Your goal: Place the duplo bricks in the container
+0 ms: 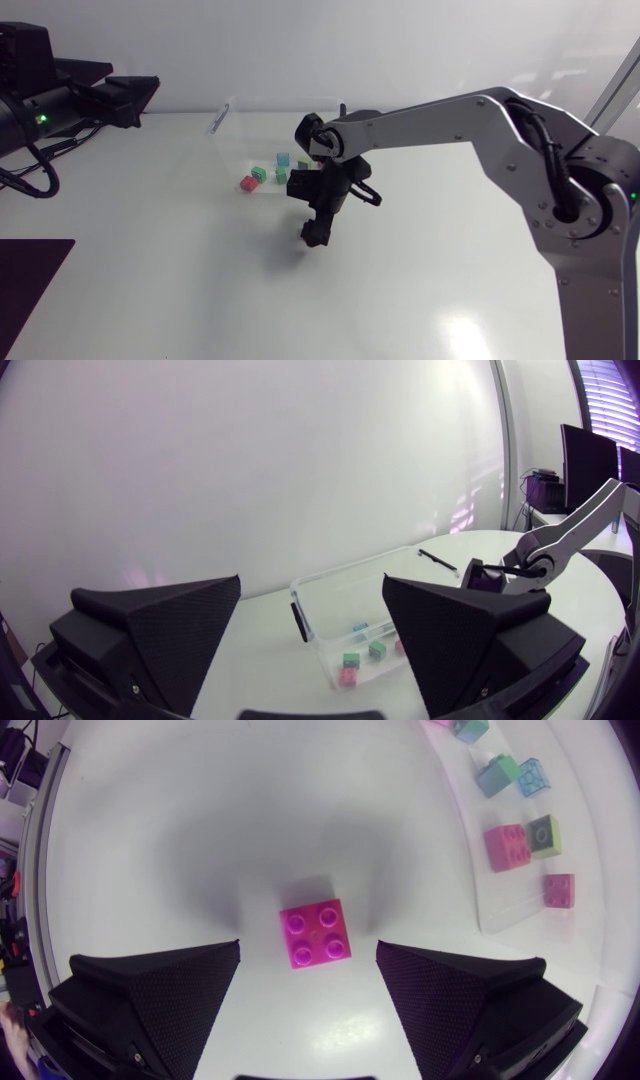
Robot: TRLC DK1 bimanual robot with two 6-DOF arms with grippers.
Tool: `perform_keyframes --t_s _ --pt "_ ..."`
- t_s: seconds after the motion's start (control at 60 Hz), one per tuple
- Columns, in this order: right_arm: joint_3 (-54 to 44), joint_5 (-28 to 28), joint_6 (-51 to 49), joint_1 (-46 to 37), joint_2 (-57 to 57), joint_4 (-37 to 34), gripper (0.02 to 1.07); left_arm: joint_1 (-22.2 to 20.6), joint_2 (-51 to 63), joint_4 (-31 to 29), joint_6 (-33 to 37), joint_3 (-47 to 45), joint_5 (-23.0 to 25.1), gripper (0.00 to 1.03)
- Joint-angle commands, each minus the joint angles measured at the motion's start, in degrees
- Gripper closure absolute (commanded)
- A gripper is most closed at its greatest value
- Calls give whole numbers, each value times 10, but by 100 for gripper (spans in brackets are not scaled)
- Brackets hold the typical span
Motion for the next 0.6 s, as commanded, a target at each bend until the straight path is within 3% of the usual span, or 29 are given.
perform_keyframes --t_s 0.0,0.2,0.317,0.45,0.583 --pt "20 6 -18 5 26 -19 9 4 -16 0 13 -18 7 5" --pt "51 13 -18 14 46 -39 20 4 -32 -3 13 -28 11 5" --pt "55 20 -15 22 55 -42 46 7 -44 -6 15 -38 16 5" --pt "45 34 -6 26 55 -42 85 14 -69 -20 17 -44 18 5" --pt "10 42 18 26 5 -29 87 14 -86 -35 17 -51 18 5"
